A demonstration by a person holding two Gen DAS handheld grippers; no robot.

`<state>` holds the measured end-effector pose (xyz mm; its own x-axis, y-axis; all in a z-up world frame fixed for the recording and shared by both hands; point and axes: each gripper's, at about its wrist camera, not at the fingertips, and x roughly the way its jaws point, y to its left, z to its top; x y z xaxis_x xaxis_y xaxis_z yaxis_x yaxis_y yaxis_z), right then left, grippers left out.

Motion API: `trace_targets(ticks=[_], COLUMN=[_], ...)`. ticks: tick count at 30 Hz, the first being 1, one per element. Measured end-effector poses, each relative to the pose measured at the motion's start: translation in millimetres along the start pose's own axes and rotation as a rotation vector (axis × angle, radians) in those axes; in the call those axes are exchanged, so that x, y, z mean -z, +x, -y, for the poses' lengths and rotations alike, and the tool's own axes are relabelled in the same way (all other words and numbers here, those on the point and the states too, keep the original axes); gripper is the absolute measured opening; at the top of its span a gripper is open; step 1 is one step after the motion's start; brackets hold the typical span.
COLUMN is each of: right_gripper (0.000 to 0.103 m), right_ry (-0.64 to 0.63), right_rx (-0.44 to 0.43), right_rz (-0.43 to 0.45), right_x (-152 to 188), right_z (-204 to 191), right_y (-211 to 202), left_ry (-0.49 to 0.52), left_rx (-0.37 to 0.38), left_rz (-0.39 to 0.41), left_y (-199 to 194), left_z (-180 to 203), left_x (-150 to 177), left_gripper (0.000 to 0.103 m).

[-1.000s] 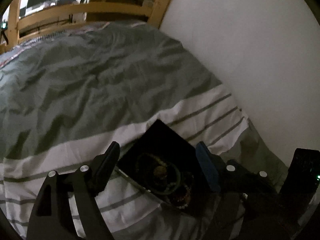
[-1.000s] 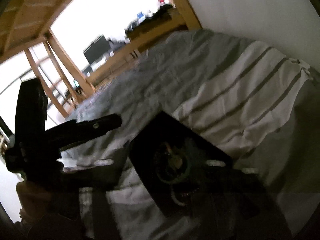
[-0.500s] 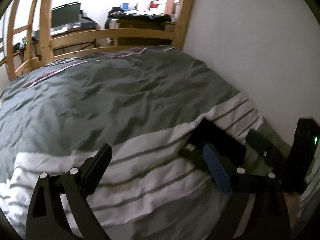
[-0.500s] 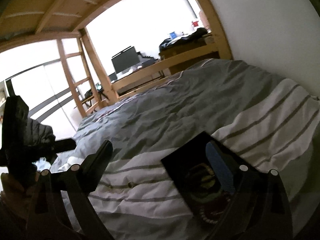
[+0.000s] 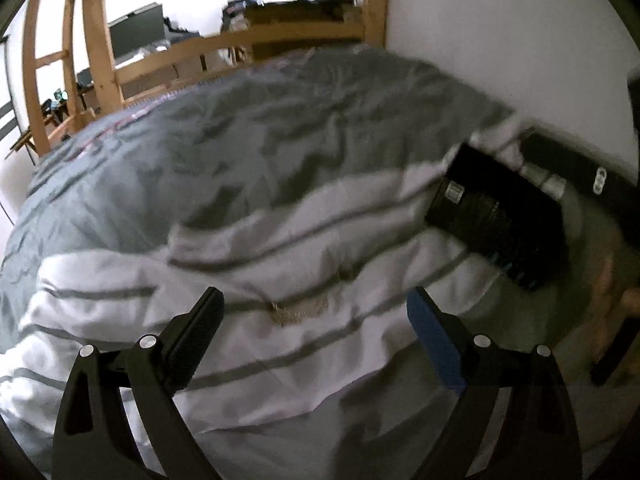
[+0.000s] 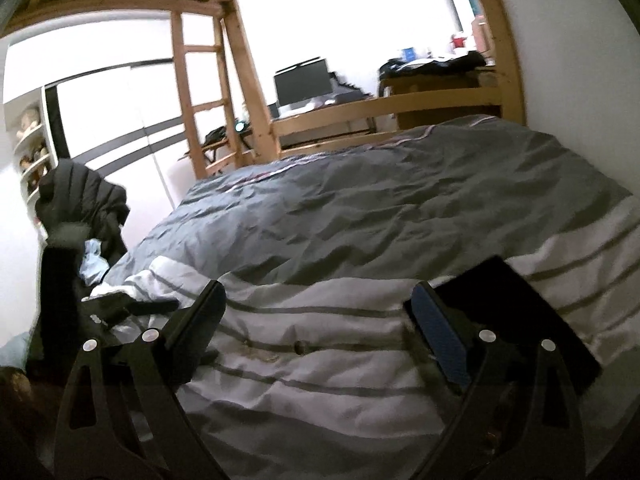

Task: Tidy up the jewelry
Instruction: 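Grasp the gold charm with the left tool while the right grasps a silver ring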

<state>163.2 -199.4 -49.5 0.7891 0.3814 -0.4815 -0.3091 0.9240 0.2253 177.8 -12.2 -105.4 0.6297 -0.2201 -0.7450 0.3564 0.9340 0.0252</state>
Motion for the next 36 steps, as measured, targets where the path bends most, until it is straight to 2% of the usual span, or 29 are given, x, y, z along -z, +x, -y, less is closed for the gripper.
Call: trace_targets(ticks=[2, 5, 7, 9, 11, 13, 14, 16, 18, 19, 22, 23, 26, 27, 28, 31, 36], right_gripper=[0.09, 0.077, 0.077, 0.076, 0.071, 0.071, 0.071, 0.071, 0.068, 0.059, 0.036, 0.029, 0.019, 0.017, 0.009, 0.008, 0.008], right_ry=[-0.069, -0.138, -0.12, -0.089, -0.083, -0.097, -0.097, -0.056, -0.02, -0.023, -0.045, -0.063, -0.13, -0.138, -0.143, -0.134, -0.099], right_rx=[-0.005, -0.006, -0.001, 0.01, -0.001, -0.025, -0.048, -0.094, -0.102, -0.093, -0.089, -0.08, -0.074, -0.092, -0.101, -0.112, -0.12], right_rz=[-0.062, -0.172, -0.227, -0.287, -0.336, -0.368, -0.369, -0.372, -0.399, -0.404, -0.421, -0.43, -0.431, -0.425, -0.421, -0.402, -0.347], right_x=[-2.5, 2.1, 15.3, 29.6, 41.5, 51.3, 54.5, 60.0, 62.4, 61.6, 62.4, 64.7, 69.6, 69.5, 70.2, 67.6, 58.4], right_z=[-12.1, -20.8, -15.9, -9.7, -8.0, -10.1, -10.9, -7.9, -2.8, -1.2, -0.8, -3.0, -13.0, -15.1, -17.6, -17.7, -14.9], right_y=[25.2, 59.8, 80.8, 98.0, 109.8, 119.9, 122.7, 130.4, 137.6, 137.3, 136.6, 137.4, 133.9, 131.8, 131.3, 125.1, 114.6], left_ry=[0.018, -0.002, -0.041, -0.056, -0.073, -0.045, -0.04, -0.059, -0.086, -0.089, -0.112, -0.123, -0.152, -0.167, -0.179, -0.196, -0.197], left_rx=[-0.024, -0.075, -0.066, -0.064, -0.006, -0.017, -0.019, -0.012, -0.012, -0.02, -0.011, -0.006, 0.002, 0.009, 0.014, 0.021, 0.014], left_rz=[-0.009, -0.021, -0.021, -0.058, -0.127, -0.16, -0.165, -0.175, -0.186, -0.187, -0.194, -0.194, -0.195, -0.192, -0.184, -0.141, -0.113], left_y=[19.3, 40.0, 50.8, 67.7, 88.0, 95.5, 94.9, 92.2, 91.3, 90.5, 85.9, 84.8, 85.8, 83.4, 80.7, 68.1, 60.6], left_z=[-2.4, -12.3, -20.8, -26.1, -29.0, -24.5, -23.0, -25.0, -29.8, -31.0, -34.4, -36.6, -40.4, -42.6, -44.6, -49.1, -49.4], left_x=[6.7, 7.9, 10.0, 14.1, 19.7, 20.2, 19.1, 15.1, 13.6, 13.3, 13.6, 14.5, 13.7, 11.9, 10.2, 3.6, -1.7], left_gripper=[0.091, 0.091, 0.091, 0.091, 0.082, 0.072, 0.067, 0.043, 0.031, 0.025, 0.016, 0.015, 0.013, 0.007, 0.008, 0.008, 0.008])
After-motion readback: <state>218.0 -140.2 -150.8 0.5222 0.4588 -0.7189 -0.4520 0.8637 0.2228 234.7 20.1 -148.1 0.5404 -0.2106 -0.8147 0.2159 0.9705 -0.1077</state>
